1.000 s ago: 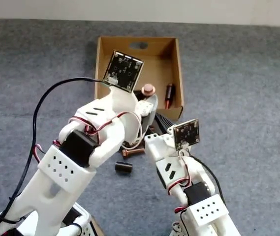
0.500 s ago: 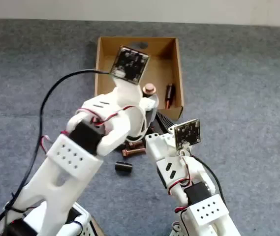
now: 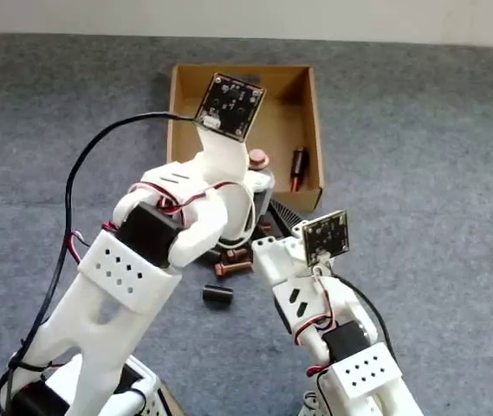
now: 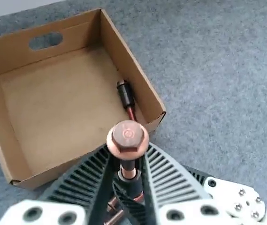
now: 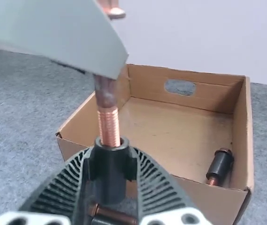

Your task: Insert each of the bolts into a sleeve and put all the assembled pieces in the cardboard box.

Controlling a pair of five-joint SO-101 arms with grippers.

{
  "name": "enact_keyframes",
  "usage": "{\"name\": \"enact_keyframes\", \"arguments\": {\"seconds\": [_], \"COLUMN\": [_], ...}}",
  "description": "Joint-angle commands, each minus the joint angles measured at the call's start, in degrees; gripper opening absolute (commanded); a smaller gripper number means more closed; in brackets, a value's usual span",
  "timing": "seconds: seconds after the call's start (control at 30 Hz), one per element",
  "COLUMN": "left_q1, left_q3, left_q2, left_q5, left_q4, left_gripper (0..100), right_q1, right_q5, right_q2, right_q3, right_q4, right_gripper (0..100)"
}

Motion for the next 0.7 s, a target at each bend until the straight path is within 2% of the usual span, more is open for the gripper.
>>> {"name": "enact_keyframes", "arguments": {"seconds": [0.0, 0.17, 0.33, 0.5, 0.57, 0.67], "left_q1": [-1.2, -1.3, -1.4, -1.6, -2.9, -4.2], "left_q3": [-2.6, -2.7, -2.6, -2.2, -2.1, -2.1], "left_q2": [2.2, 7.3, 7.7, 7.7, 7.7, 7.7], "left_q5": [-0.2, -0.2, -0.4, -0.4, -0.2, -0.2], "left_q4": [-0.4, -1.6, -5.6, -5.4, -5.1, -3.2], "left_gripper": [1, 1, 1, 1, 5, 17], "right_q1": [1.0, 1.0, 1.0, 1.0, 1.0, 1.0], "right_q5": [-0.6, -0.6, -0.6, -0.6, -0.6, -0.6], "right_q2": [-1.1, -1.1, -1.1, -1.1, -1.1, -1.1], "right_q3": [-3.2, -3.2, -3.1, -2.9, -2.9, -2.8], "right_q4": [-1.4, -1.4, -1.4, -1.3, -1.3, -1.3], "right_gripper": [0.5, 0.5, 0.5, 0.5, 0.5, 0.5]}}
